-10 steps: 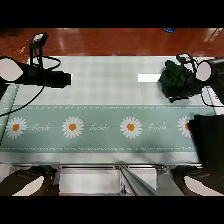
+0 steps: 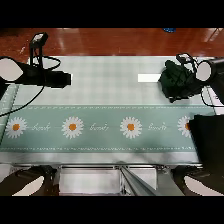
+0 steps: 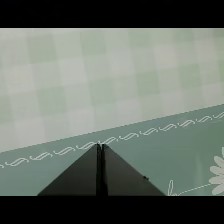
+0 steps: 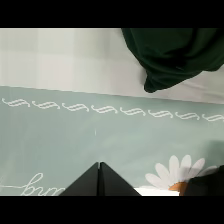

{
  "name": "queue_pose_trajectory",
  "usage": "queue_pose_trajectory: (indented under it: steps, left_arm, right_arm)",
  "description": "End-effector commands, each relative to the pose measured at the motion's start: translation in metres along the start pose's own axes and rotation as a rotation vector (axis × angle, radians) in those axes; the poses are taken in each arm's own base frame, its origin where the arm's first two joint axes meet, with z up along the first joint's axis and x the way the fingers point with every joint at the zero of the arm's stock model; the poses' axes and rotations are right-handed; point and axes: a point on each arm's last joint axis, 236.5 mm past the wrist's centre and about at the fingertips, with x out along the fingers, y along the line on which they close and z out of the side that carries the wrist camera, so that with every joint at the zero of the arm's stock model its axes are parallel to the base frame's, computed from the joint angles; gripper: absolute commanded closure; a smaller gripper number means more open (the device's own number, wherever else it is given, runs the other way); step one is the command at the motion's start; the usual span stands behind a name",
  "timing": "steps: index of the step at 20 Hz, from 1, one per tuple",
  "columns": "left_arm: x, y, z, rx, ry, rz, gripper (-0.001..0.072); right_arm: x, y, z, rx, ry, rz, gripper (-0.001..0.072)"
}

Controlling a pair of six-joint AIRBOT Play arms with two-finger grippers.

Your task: Fold the shirts.

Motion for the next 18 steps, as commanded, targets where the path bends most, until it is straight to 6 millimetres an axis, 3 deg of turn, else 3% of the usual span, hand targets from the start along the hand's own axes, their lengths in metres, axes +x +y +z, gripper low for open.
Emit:
queue_pose_trajectory:
  steps: [1, 8, 13, 14, 15, 16, 18]
  left_arm:
    - [0.0, 0.0, 0.0, -0.001, 0.001, -0.001, 0.0691]
    - [0.001, 0.0, 0.002, 0.0, -0.007, 0.0, 0.0691]
    - [0.014, 0.004, 0.018, -0.007, -0.064, 0.006, 0.0684]
    - [0.019, 0.008, 0.023, -0.007, -0.08, 0.015, 0.059]
    - [0.027, 0.013, 0.026, 0.0, -0.087, 0.032, 0.0327]
    - [0.034, 0.018, 0.028, 0.003, -0.09, 0.046, 0.0198]
    - [0.047, 0.025, 0.025, 0.002, -0.069, 0.061, 0.0198]
  right_arm:
    - [0.0, 0.001, 0.0, -0.001, -0.002, 0.001, 0.0675]
    - [-0.001, 0.005, 0.023, 0.002, -0.097, 0.02, 0.0675]
    - [-0.018, 0.012, 0.093, -0.002, -0.405, 0.048, 0.0673]
    - [-0.027, 0.008, 0.111, -0.017, -0.486, 0.03, 0.0604]
    - [-0.036, 0.004, 0.127, -0.032, -0.564, 0.008, 0.0376]
    - [-0.044, -0.003, 0.145, -0.043, -0.648, -0.03, 0.0299]
    - [-0.048, -0.029, 0.17, 0.016, -0.757, -0.096, 0.0299]
